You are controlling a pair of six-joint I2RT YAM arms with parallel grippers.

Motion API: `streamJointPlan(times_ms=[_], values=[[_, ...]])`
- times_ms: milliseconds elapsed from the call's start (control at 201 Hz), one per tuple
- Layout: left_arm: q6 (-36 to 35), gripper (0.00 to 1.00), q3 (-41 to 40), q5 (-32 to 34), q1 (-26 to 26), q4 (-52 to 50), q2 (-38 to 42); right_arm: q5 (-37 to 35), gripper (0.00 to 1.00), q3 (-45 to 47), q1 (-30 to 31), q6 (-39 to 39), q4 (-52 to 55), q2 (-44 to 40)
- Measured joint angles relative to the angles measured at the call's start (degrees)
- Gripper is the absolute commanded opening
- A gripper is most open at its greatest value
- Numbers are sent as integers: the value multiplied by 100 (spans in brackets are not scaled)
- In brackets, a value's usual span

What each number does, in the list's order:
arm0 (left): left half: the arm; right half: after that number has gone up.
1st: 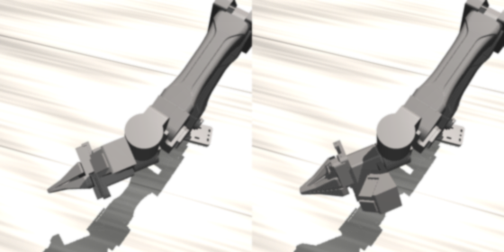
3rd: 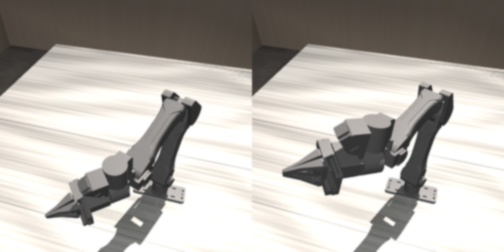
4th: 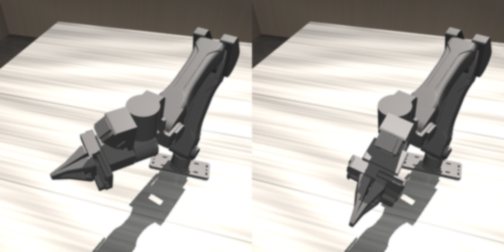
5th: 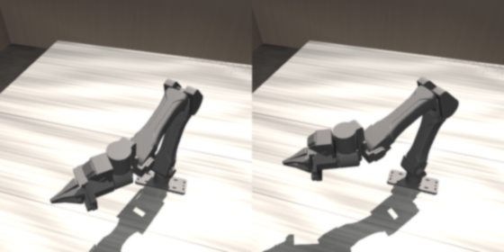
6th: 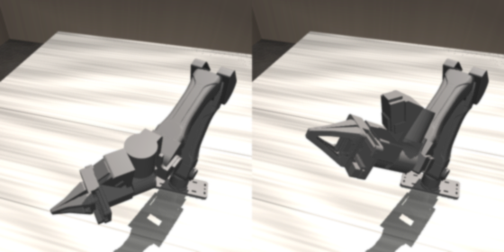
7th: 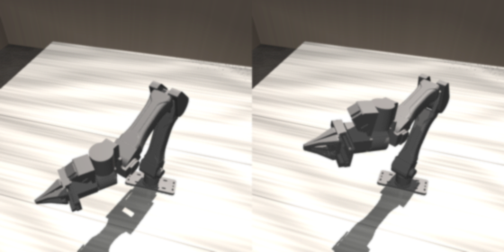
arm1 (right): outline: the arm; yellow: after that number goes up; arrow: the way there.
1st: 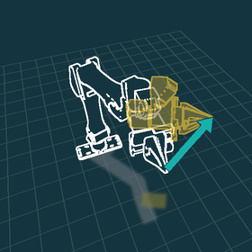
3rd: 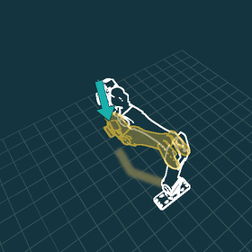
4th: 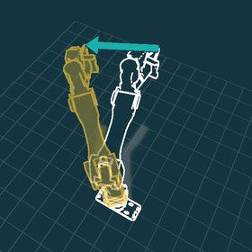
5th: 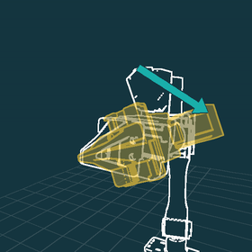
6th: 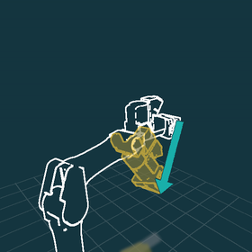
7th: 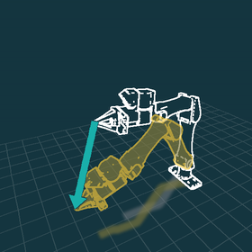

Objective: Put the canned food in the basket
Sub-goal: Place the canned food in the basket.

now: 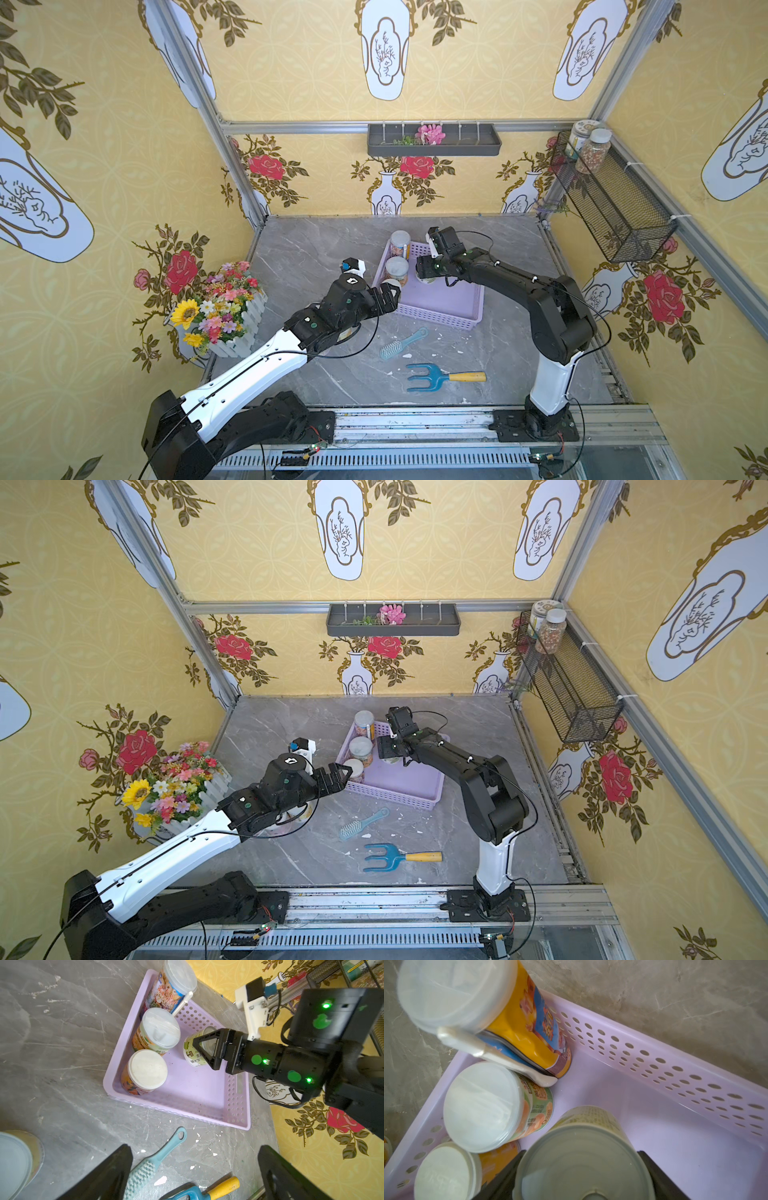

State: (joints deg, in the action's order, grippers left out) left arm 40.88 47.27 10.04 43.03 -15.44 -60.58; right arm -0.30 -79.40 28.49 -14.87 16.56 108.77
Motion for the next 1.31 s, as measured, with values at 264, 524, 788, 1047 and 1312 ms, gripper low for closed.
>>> streamJointPlan(times_ms=[264,524,788,1047,1312], values=[[-146,100,-50,24,2,118,127,-33,62,-444,-13,184,-350,623],[-170,100,-50,24,0,31,181,-199,62,-822,-39,382,-450,1038],[-186,100,-50,22,0,-87,157,-306,62,-981,-109,450,-442,1241],[-177,100,-52,13,0,-85,92,-348,63,-1128,-105,463,-424,1419],[-142,100,-52,-2,0,-94,63,-315,68,-1196,-140,470,-411,1521]])
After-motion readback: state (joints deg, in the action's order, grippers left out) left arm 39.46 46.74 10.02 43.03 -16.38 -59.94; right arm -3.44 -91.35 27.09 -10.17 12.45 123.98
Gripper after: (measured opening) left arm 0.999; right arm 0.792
